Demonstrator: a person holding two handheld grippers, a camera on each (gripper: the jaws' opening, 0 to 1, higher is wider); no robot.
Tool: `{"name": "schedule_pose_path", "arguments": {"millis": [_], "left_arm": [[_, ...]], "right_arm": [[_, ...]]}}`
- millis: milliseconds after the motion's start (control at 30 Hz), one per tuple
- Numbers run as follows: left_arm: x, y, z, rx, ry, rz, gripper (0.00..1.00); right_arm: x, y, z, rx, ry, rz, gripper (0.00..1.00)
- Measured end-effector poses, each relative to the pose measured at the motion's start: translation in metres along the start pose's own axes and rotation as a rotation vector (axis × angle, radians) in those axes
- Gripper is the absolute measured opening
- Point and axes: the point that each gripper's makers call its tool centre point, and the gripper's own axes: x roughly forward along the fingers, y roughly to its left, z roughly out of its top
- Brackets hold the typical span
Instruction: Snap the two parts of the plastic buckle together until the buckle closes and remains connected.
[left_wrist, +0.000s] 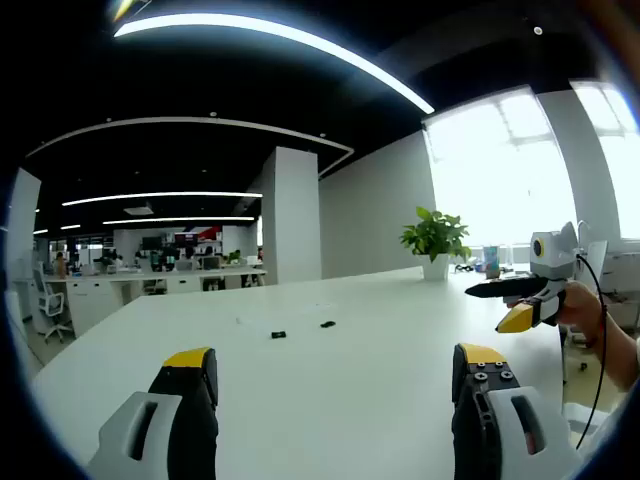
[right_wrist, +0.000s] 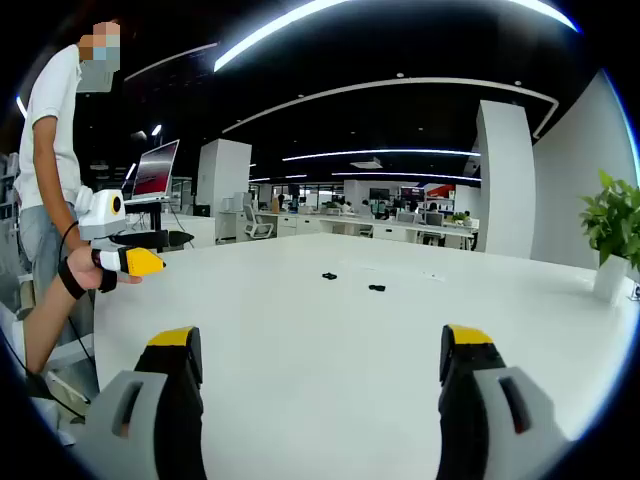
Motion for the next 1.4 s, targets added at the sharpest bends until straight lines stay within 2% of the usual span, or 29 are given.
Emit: {"name": "schedule_pose_path", "arguments": {"millis": [1400], "left_arm": [[0.0014, -0.0063, 0.001, 0.014, 0.0, -0.009, 0.99]], "right_arm": [[-0.0021, 0.0059, 0.001, -0.002, -0.006, 0.016, 1.0]]}}
